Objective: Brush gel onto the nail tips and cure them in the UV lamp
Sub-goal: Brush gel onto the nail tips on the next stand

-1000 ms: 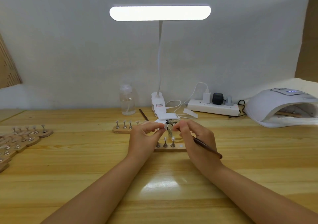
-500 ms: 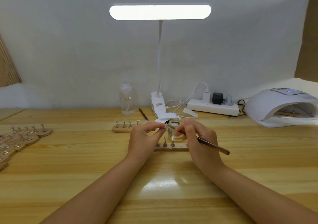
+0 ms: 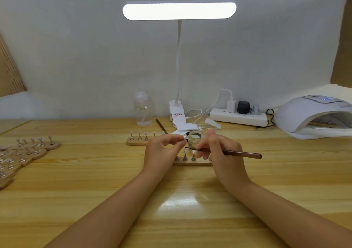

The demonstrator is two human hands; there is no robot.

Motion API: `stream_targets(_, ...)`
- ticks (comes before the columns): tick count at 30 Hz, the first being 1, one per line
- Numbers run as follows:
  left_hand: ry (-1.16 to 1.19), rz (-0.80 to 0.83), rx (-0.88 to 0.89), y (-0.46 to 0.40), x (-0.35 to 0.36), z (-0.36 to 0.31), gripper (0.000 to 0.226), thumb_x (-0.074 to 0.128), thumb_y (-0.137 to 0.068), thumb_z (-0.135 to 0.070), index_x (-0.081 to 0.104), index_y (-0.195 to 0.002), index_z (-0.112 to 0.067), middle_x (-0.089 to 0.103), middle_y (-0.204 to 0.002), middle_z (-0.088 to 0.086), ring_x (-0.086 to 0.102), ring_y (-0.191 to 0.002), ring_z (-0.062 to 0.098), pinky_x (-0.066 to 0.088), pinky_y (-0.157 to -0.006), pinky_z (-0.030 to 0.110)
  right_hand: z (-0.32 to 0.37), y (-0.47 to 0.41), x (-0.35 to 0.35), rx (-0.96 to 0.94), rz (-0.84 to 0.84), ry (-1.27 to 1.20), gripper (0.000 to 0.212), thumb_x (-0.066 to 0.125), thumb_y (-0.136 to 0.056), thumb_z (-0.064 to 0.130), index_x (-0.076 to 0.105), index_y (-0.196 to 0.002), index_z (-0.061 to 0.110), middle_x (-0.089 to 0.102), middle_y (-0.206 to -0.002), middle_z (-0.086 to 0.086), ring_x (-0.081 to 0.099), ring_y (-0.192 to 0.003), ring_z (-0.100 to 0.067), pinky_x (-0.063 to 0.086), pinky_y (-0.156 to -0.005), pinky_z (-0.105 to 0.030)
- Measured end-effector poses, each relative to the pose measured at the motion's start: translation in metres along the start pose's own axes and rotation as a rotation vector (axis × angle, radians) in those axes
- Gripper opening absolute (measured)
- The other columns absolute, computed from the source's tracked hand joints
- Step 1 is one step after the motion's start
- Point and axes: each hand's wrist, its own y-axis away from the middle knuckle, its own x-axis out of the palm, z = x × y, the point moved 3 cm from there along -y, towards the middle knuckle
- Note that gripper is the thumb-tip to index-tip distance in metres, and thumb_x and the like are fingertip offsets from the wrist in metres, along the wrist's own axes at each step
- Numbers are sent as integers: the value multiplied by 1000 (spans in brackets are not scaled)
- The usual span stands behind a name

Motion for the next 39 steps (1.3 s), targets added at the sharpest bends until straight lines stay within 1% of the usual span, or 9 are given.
stream_targets(4,5,11,11,0,0,-1,27,75,-72,-8,67,-69,-34,64,-67,-23,59,-68,-10,44,-66,3,3,-1,-1,-74,-8,97,33,41,-95,36,61,-69,31,66,-71,10,59,-62,0,41,-54,-9)
stream_targets(9,11,8,-1,0,0,0,26,74,-72,-8,67,-68,-32,64,-68,-22,58,-68,-11,42,-65,1,2,1,0,22,-24,-37,41,40,-82,48,64,-61,22,65,-53,5,57,-47,-1,42,-49,-10)
stream_targets(12,-6,5,-10,-1,0,2,28,75,-73,-9,66,-66,-36,63,-65,-25,58,-71,-8,41,-68,2,2,1,-2,-10,-36,2,38,43,-93,41,63,-64,27,66,-59,7,58,-52,2,41,-52,-9)
stream_targets(18,-56,-14,81,0,0,-2,28,74,-73,-10,63,-66,-35,64,-73,-18,56,-80,-1,37,-69,1,0,-1,-2,-1,-43,44,36,40,-95,32,62,-67,29,67,-63,12,57,-54,3,41,-52,-10)
stream_targets(21,-63,-18,63,0,0,-2,25,74,-73,-14,62,-67,-35,63,-72,-19,57,-81,-3,40,-72,4,0,-1,-2,-15,-39,76,34,41,-95,30,61,-68,31,67,-66,12,57,-56,3,41,-53,-10)
stream_targets(25,-78,7,49,1,0,-2,22,73,-75,-12,63,-69,-31,63,-73,-16,59,-80,0,44,-76,12,1,-1,-1,-82,5,166,34,42,-97,22,59,-70,34,64,-65,9,57,-58,4,42,-54,-10)
stream_targets(31,-81,-11,41,1,0,-3,23,73,-74,-11,62,-67,-29,61,-70,-17,55,-77,0,38,-68,2,-2,1,-1,-32,-1,80,37,43,-94,33,63,-63,28,65,-56,8,57,-50,1,41,-52,-9)
stream_targets(34,-89,-8,45,1,0,-3,24,74,-74,-10,62,-67,-30,61,-70,-19,55,-77,0,39,-68,3,-1,-1,-1,-71,2,154,33,42,-95,29,60,-68,33,65,-65,11,58,-58,3,42,-54,-10)
stream_targets(39,-99,-12,37,1,0,-2,24,73,-74,-10,61,-67,-31,61,-70,-18,55,-77,0,37,-68,1,-4,1,0,-17,29,116,37,44,-95,24,63,-63,29,65,-57,6,58,-52,1,43,-53,-11)
